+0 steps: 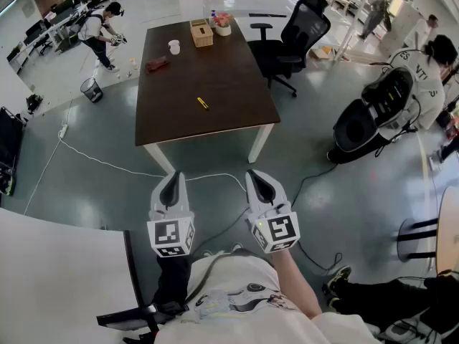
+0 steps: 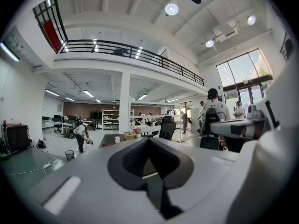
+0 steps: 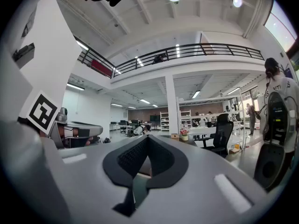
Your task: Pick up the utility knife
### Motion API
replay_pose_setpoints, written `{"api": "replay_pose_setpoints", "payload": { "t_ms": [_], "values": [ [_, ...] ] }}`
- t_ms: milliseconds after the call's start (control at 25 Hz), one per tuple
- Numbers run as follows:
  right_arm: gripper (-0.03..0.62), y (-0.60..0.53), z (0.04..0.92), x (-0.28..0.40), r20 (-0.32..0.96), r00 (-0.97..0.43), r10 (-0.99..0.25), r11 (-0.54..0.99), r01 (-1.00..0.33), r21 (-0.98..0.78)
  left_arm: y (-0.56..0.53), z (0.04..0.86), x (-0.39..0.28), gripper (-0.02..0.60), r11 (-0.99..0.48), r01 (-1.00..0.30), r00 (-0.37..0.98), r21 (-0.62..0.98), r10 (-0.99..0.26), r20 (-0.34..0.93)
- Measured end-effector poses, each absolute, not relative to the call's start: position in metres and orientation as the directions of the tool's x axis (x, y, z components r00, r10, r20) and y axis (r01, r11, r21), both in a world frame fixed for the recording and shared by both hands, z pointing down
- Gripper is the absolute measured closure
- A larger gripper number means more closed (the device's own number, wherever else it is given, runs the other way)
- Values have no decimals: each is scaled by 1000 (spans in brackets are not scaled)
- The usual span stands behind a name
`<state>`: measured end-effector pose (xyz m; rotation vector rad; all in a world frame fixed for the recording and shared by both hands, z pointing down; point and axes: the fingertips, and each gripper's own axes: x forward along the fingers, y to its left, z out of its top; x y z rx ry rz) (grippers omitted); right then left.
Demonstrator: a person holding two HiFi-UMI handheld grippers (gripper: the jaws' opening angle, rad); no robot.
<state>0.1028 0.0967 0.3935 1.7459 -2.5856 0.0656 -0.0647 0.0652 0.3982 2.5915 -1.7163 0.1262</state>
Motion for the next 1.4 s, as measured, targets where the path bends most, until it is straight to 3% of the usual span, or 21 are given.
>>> {"api": "replay_pose_setpoints", "payload": {
  "t_ms": [1040, 1400],
  "values": [
    [594, 97, 420, 130, 106, -422, -900, 412, -905, -107, 74, 423, -36, 584, -358, -934, 354, 4, -920, 172],
    [594, 52, 436, 118, 134, -422, -897, 405, -904, -138, 28, 447, -47, 584, -368, -930, 365, 26, -907, 212]
  ]
}}
